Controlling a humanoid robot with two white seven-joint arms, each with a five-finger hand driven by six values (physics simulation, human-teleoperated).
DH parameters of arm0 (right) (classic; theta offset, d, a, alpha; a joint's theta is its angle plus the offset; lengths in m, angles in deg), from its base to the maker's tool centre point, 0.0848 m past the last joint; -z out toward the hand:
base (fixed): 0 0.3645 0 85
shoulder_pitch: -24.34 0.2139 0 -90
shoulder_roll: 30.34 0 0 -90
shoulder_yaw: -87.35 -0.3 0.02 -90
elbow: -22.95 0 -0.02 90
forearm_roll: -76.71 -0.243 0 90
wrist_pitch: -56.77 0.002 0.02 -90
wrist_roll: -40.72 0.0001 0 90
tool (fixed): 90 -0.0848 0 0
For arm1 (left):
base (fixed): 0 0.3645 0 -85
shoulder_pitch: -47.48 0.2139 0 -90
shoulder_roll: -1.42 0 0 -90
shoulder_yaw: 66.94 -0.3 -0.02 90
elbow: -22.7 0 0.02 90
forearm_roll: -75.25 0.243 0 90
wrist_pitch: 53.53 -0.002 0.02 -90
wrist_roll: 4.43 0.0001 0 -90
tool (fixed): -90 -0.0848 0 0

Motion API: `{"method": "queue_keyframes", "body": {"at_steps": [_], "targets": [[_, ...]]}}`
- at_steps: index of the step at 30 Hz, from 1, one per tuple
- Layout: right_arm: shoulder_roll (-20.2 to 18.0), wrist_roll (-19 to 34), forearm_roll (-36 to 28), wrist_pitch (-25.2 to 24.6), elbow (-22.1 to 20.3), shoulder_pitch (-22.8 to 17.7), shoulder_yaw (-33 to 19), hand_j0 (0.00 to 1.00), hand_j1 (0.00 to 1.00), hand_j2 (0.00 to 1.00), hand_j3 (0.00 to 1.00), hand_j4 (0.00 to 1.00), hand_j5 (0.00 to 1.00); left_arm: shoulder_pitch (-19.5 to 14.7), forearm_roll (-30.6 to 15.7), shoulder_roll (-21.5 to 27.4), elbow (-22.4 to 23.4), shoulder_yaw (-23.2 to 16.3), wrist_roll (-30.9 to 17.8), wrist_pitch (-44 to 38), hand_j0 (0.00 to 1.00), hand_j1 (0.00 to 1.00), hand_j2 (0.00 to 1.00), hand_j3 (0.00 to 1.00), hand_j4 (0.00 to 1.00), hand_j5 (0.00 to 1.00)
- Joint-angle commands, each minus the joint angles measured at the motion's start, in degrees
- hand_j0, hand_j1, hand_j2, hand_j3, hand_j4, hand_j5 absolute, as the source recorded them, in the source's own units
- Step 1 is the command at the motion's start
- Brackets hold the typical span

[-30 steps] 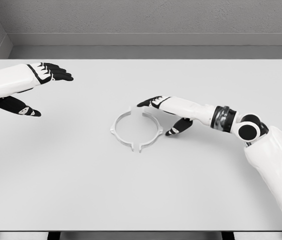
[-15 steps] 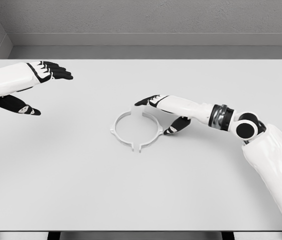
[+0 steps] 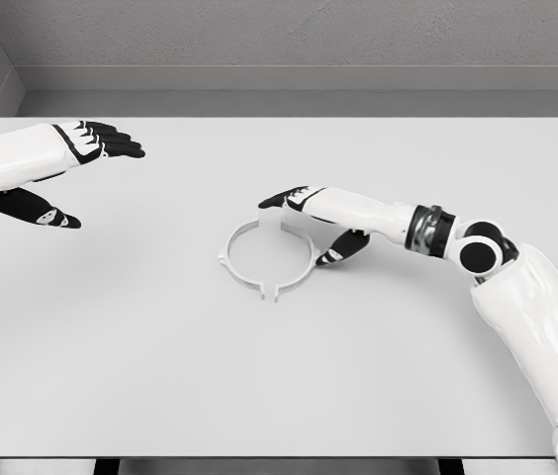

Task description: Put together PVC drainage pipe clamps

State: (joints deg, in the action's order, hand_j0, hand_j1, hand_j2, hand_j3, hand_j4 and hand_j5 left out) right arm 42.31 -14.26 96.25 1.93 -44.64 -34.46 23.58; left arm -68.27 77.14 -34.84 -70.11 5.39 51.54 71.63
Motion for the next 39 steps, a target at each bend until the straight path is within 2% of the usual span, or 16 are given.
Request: {"method": "queue_keyframes", "body": {"at_steps": [1,14,22,26,30,31,35,39], "targets": [[0.2,0.0,-0.5,-0.2,0.0,0.0,0.0,1.0,1.0,1.0,1.0,1.0,1.0,0.0,-0.4,0.1,0.0,0.0,0.0,-0.2,1.0,1.0,1.0,1.0,1.0,1.0],[1.4,0.0,-0.5,-0.2,-0.1,0.5,1.2,1.0,1.0,1.0,1.0,1.0,1.0,-0.1,-0.4,0.1,0.0,0.0,0.0,-0.2,1.0,1.0,1.0,1.0,1.0,1.0],[0.7,0.0,-0.5,-0.2,-0.5,0.5,1.1,1.0,1.0,1.0,1.0,1.0,1.0,-0.1,-0.4,0.1,0.0,0.0,0.0,-0.2,1.0,1.0,1.0,1.0,1.0,1.0],[-3.3,0.0,-0.9,-0.2,-0.6,-0.3,0.5,1.0,1.0,1.0,1.0,1.0,1.0,-0.1,-0.4,0.1,0.0,0.0,0.0,-0.2,1.0,1.0,1.0,1.0,1.0,1.0],[-5.6,0.0,-1.2,-0.2,-0.6,-0.4,-1.3,1.0,1.0,1.0,1.0,1.0,1.0,-0.1,-0.4,0.1,0.0,0.0,0.0,-0.2,1.0,1.0,1.0,1.0,1.0,1.0],[-5.8,0.0,-1.3,-0.2,-0.6,-0.4,-3.0,1.0,1.0,1.0,1.0,1.0,1.0,-0.1,-0.4,0.1,0.0,0.0,0.0,-0.2,1.0,1.0,1.0,1.0,1.0,1.0],[-11.7,0.0,-1.9,-0.2,-0.4,-0.4,-9.4,1.0,1.0,1.0,1.0,1.0,1.0,-0.3,-0.4,0.1,0.0,0.0,0.0,-0.2,1.0,1.0,1.0,1.0,1.0,1.0],[-17.1,0.0,-3.5,-0.2,0.0,-1.3,-13.3,1.0,1.0,1.0,1.0,1.0,1.0,-0.3,-0.4,0.1,0.0,0.0,0.0,-0.2,1.0,1.0,1.0,1.0,1.0,1.0]]}}
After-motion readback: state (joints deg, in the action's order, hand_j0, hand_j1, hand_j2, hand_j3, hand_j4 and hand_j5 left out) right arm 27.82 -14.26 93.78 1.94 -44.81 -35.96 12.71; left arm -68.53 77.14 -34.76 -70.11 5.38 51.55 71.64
